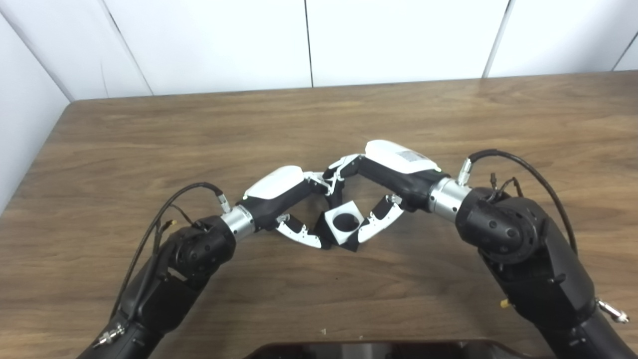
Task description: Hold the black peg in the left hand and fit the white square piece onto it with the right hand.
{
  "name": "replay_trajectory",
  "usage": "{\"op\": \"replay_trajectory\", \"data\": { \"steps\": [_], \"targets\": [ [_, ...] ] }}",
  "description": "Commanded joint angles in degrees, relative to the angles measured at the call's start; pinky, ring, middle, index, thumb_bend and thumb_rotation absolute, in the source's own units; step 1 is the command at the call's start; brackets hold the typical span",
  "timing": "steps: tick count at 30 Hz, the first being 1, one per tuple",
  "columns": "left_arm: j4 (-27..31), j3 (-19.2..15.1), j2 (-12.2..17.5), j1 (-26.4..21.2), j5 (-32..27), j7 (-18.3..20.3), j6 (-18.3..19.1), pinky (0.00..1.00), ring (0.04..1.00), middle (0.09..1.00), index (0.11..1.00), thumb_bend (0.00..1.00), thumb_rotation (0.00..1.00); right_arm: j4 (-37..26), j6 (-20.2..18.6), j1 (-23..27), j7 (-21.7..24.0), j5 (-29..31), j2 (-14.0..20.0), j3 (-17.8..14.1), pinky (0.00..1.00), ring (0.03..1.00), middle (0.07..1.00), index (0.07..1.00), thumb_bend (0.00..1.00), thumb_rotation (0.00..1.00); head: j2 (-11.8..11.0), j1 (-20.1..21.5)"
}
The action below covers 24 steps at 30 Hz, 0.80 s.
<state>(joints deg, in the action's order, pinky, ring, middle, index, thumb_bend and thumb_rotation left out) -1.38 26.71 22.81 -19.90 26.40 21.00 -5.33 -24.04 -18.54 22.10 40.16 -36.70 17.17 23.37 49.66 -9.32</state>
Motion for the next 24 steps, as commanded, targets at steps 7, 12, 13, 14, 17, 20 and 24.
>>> {"op": "replay_trajectory", "data": {
  "steps": [7,12,13,14,17,20,24],
  "targets": [
    [-0.7,2.2,-0.3,1.1,3.5,2.7,1.9,0.90,0.925,0.869,0.488,0.52,0.08,1.0,2.5,1.1,-2.9,0.2,-0.5,-0.1,0.86,0.874,0.812,0.479,0.52,0.14,0.0,-0.3],
    [-0.8,2.2,-0.4,1.1,3.9,2.6,1.6,0.90,0.925,0.869,0.488,0.52,0.08,2.2,2.7,1.0,-3.6,0.1,-0.6,0.1,0.85,0.874,0.812,0.480,0.52,0.14,0.0,-0.5],
    [-0.8,2.2,-0.5,1.2,3.7,2.6,1.7,0.91,0.928,0.869,0.488,0.52,0.08,2.4,2.7,1.0,-3.7,0.2,-0.6,0.1,0.86,0.874,0.812,0.480,0.52,0.14,0.0,-0.6],
    [-0.7,2.1,-0.5,1.2,3.7,2.7,1.8,0.92,0.930,0.869,0.488,0.52,0.08,2.6,2.7,1.0,-3.9,0.2,-0.6,0.1,0.86,0.876,0.813,0.480,0.52,0.14,0.0,-0.6],
    [-0.6,2.1,-0.6,1.3,3.6,2.7,1.9,0.92,0.932,0.869,0.488,0.52,0.08,3.2,2.6,1.1,-4.4,0.5,-0.6,0.3,0.87,0.878,0.814,0.480,0.52,0.14,0.1,-0.6],
    [-0.4,2.1,-0.5,1.3,3.7,2.8,2.2,0.93,0.933,0.869,0.488,0.52,0.08,3.4,2.2,1.1,-4.5,0.5,-0.8,0.3,0.88,0.880,0.815,0.480,0.52,0.14,0.1,-0.6],
    [-0.1,2.1,-0.3,1.3,3.9,3.1,2.4,0.93,0.935,0.873,0.488,0.52,0.08,3.7,2.4,1.2,-4.8,0.4,-0.9,0.3,0.89,0.880,0.816,0.480,0.52,0.14,0.2,-0.9]
  ]
}}
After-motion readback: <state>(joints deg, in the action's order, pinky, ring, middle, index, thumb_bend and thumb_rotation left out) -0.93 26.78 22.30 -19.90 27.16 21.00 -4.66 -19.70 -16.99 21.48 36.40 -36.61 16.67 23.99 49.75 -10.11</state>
